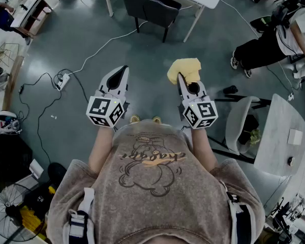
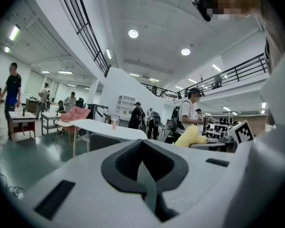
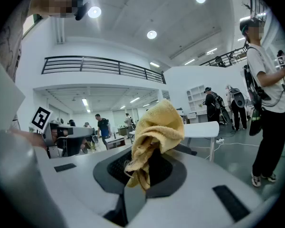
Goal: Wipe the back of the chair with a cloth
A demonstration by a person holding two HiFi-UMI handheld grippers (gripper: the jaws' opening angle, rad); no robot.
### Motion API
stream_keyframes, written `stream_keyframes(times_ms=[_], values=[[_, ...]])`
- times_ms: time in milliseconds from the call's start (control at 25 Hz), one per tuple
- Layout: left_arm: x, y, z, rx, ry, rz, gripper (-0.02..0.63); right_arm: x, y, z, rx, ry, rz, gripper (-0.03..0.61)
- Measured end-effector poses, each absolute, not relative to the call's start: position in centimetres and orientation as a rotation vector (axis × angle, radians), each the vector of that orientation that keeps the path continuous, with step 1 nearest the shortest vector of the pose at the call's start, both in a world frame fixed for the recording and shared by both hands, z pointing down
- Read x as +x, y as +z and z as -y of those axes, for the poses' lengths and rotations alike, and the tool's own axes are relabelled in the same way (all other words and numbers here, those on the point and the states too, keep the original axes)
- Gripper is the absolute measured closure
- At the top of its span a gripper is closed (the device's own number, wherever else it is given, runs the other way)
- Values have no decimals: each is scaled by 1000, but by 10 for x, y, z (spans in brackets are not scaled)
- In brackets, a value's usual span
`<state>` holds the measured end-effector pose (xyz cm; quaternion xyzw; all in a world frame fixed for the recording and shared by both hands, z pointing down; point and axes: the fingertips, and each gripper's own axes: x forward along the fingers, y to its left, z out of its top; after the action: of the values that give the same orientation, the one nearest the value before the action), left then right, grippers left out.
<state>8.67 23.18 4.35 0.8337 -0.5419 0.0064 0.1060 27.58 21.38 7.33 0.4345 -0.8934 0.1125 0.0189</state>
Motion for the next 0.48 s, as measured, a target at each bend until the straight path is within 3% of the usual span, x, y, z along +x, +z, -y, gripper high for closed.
stream_keyframes(times_ms=[480], values=[[101, 50, -231, 2444, 29, 1616, 604, 290, 76, -208, 1299, 354, 2844, 512]])
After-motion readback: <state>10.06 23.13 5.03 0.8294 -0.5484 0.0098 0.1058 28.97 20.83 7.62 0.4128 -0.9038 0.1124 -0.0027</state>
